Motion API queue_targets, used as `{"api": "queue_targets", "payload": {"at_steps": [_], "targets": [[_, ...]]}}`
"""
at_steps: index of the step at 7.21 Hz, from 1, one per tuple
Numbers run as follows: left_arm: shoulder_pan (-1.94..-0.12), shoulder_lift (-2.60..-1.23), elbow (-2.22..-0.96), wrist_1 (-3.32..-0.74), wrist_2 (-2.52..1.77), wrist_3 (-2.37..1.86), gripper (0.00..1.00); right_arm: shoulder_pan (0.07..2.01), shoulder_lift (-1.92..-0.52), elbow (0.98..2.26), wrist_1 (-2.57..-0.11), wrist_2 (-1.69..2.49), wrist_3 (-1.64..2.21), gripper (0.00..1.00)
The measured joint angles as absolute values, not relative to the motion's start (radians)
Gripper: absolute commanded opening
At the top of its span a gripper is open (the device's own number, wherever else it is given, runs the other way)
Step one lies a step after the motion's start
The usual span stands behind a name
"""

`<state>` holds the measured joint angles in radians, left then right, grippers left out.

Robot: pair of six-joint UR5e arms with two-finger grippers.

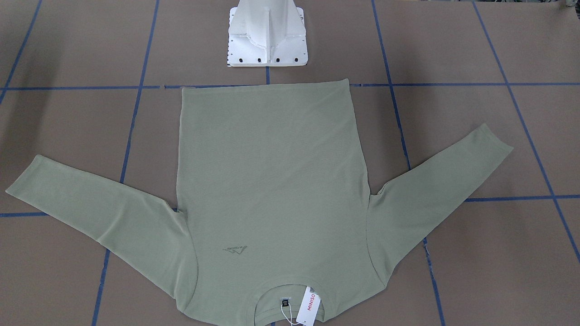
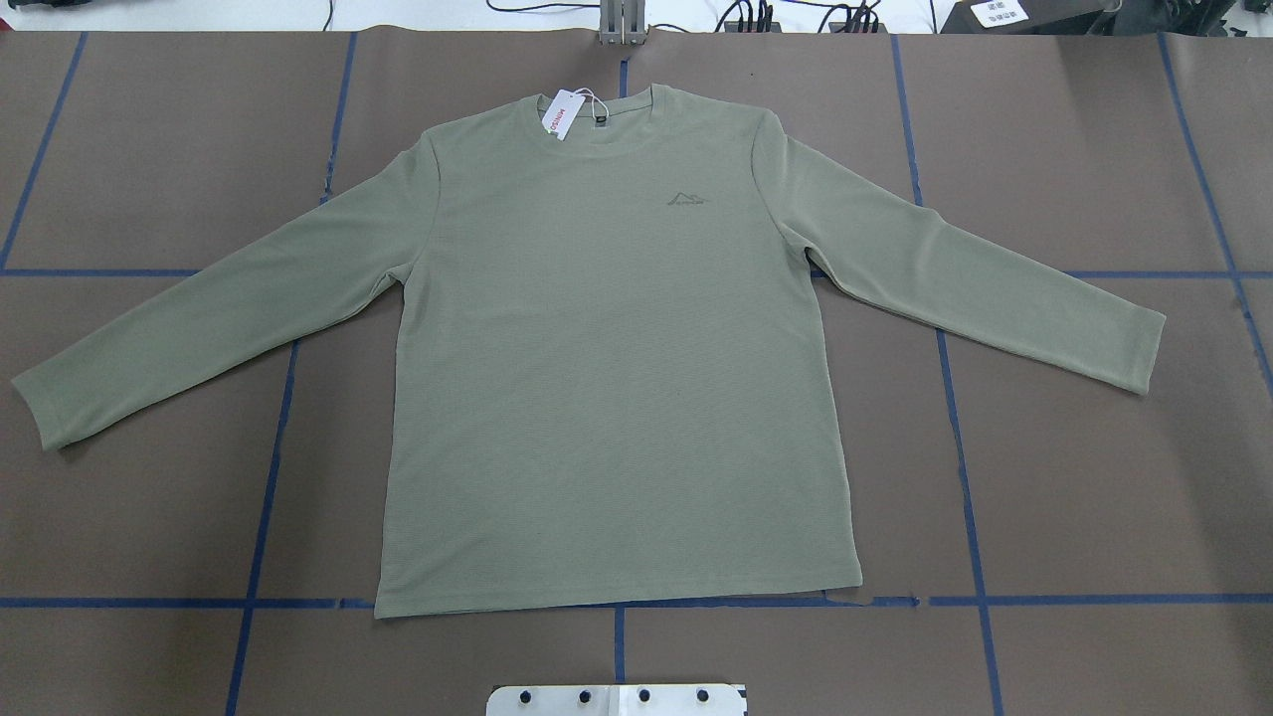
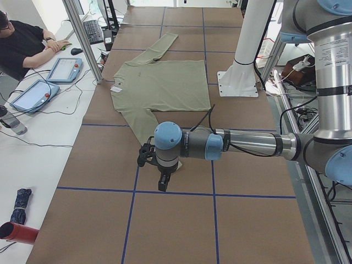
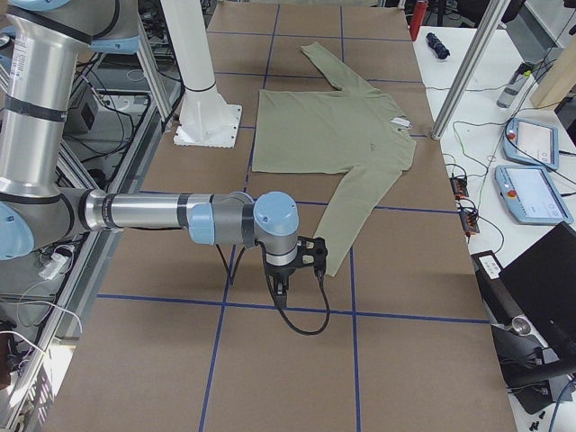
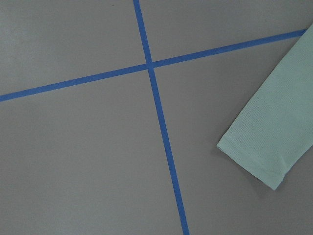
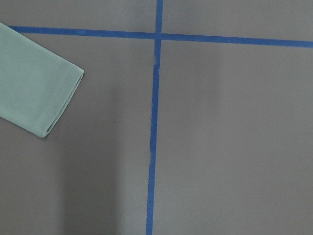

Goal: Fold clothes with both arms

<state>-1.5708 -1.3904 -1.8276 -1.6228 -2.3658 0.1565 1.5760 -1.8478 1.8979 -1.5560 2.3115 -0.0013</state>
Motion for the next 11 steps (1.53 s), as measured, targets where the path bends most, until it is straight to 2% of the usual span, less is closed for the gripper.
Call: {"api": "queue_targets", "payload": {"at_steps": [3,5,8,10,11], "targets": [[-1.571,-1.401,-1.810,-1.829,-2.355,0.152,1.00,1.575,-1.832,1.885,-1.336,2.324,0.009,1.00],[-1.575,-1.459,-1.733,-2.011,-2.353,0.148,1.00,1.576,-1.809,1.835,-1.249,2.350,0.009,1.00],[-1.577,-1.485,-1.687,-2.086,-2.361,0.148,1.00,1.531,-1.807,1.783,-1.067,2.406,0.184,0.99],[-1.577,-1.484,-1.688,-2.091,-2.364,0.149,1.00,1.391,-1.806,1.737,-0.836,2.357,0.514,0.92],[-1.578,-1.482,-1.688,-2.098,-2.364,0.149,1.00,1.296,-1.804,1.691,-0.694,2.271,0.672,0.82]]}}
